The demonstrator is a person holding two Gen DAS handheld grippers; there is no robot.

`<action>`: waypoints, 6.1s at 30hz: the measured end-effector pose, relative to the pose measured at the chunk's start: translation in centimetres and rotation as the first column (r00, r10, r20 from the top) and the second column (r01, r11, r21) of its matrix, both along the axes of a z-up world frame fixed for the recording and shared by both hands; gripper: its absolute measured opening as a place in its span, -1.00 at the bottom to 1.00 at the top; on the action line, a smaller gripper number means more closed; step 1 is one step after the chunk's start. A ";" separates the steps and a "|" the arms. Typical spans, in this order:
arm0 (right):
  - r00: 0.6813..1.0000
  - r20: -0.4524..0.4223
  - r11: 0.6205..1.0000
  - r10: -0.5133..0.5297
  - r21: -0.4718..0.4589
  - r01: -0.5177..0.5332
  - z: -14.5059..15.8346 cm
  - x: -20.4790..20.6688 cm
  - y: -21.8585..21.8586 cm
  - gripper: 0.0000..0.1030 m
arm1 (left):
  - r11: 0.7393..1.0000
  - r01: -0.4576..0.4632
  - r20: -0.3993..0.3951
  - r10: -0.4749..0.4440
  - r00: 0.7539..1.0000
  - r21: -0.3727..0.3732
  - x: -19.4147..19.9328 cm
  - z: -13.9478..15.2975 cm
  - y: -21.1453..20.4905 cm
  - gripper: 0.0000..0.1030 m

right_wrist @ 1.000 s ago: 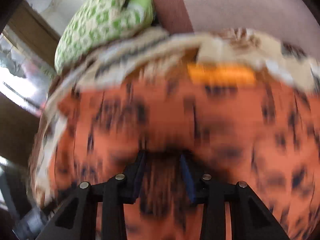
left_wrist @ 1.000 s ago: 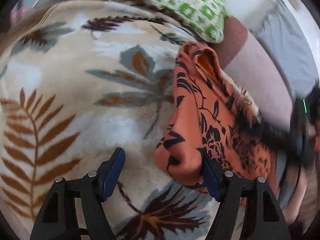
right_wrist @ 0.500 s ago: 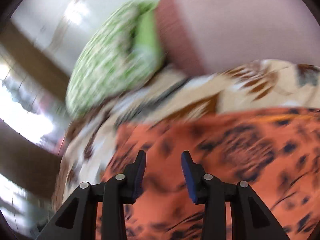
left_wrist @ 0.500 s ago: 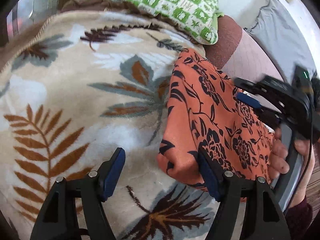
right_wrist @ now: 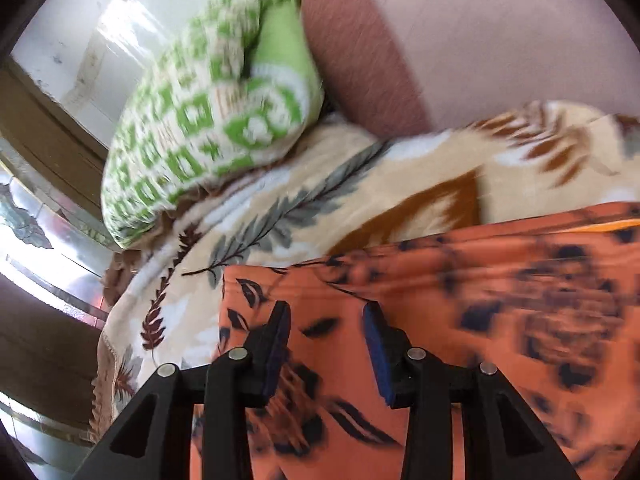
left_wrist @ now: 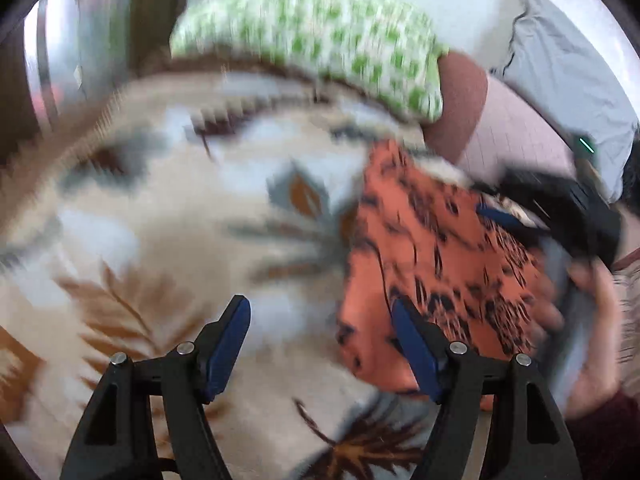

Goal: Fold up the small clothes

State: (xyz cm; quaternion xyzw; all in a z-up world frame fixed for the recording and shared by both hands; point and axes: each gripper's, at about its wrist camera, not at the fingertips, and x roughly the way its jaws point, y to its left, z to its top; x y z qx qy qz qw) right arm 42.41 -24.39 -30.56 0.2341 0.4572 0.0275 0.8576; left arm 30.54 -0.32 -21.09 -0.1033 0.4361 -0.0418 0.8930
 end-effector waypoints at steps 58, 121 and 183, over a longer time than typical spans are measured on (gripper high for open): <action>0.995 -0.074 0.972 -0.064 0.221 0.079 -1.1 -21.9 -10.7 0.03 | 0.996 0.069 -0.144 -0.076 0.987 -0.054 -1.5 -4.1 -4.5 0.72; 0.850 0.169 0.846 -0.499 0.306 0.436 2.0 -25.5 -21.1 -0.73 | 0.857 0.133 -0.002 -0.155 0.988 -0.497 -3.0 -3.5 -4.5 -0.71; 0.896 -0.054 0.883 -0.440 0.157 0.443 2.3 -31.2 -21.3 -0.37 | 0.983 0.121 0.071 -0.132 0.989 0.137 -15.3 -3.0 -3.6 0.48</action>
